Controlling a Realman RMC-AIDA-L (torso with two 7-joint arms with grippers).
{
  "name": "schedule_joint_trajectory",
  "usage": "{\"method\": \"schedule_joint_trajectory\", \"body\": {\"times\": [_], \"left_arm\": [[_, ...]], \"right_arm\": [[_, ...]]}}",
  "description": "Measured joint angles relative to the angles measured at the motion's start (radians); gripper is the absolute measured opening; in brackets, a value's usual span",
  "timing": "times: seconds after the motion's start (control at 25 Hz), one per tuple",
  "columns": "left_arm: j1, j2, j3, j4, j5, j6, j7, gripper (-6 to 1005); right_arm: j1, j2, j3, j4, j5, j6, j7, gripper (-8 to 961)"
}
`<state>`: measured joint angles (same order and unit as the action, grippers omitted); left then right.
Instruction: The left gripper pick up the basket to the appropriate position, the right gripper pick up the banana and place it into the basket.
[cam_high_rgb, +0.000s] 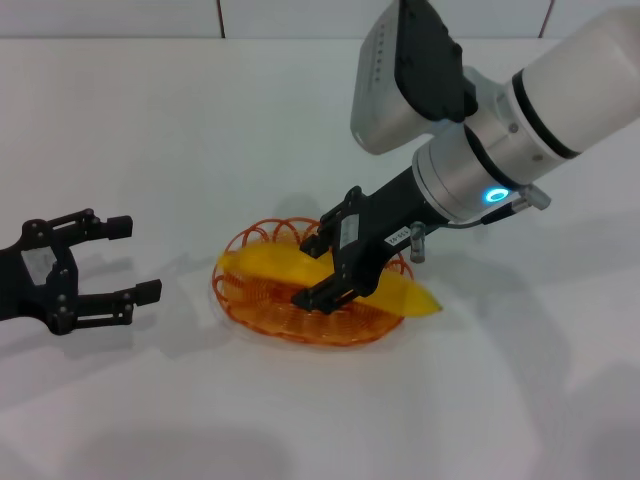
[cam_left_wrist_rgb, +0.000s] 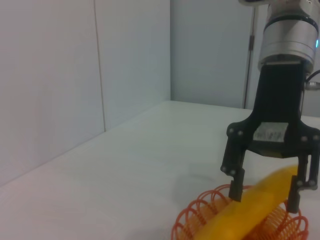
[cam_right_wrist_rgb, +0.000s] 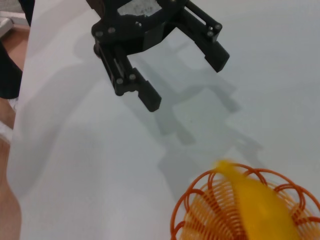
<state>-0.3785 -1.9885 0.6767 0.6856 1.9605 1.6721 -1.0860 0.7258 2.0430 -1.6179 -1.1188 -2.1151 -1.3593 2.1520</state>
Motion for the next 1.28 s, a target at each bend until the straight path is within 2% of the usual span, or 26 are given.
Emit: {"method": "schedule_joint_trajectory", "body": {"times": [0.2,0.32,0.56,0.76,0.92,1.28], "left_arm": [[0.003,0.001,0.002,0.000,0.000,0.000,0.000,877],[0.008,0.004,0.000,0.000,0.000,0.000,0.000,876],[0.011,0.005,0.000,0.000,0.000,-0.001,0.000,876],[0.023,0.005,-0.009,0.000,0.001,-0.002,0.004,876],[0.029,0.005,-0.009,0.000,0.002,-0.002,0.005,876],[0.031,0.005,-0.005,0.000,0.002,-0.001,0.010,877]], "right_arm": [[-0.014,0.000,0.026,-0.032,-0.006,-0.020,0.009,656],[-0.055,-0.002,0.087,-0.091,-0.010,-0.064,0.006,658],[-0.245,-0.002,0.311,-0.250,0.027,-0.185,-0.102,655],[-0.389,0.000,0.459,-0.258,0.171,-0.233,-0.372,657],[-0.461,0.001,0.539,-0.165,0.224,-0.242,-0.638,659],[-0.443,-0.013,0.807,0.330,0.218,-0.298,-1.104,662]]}}
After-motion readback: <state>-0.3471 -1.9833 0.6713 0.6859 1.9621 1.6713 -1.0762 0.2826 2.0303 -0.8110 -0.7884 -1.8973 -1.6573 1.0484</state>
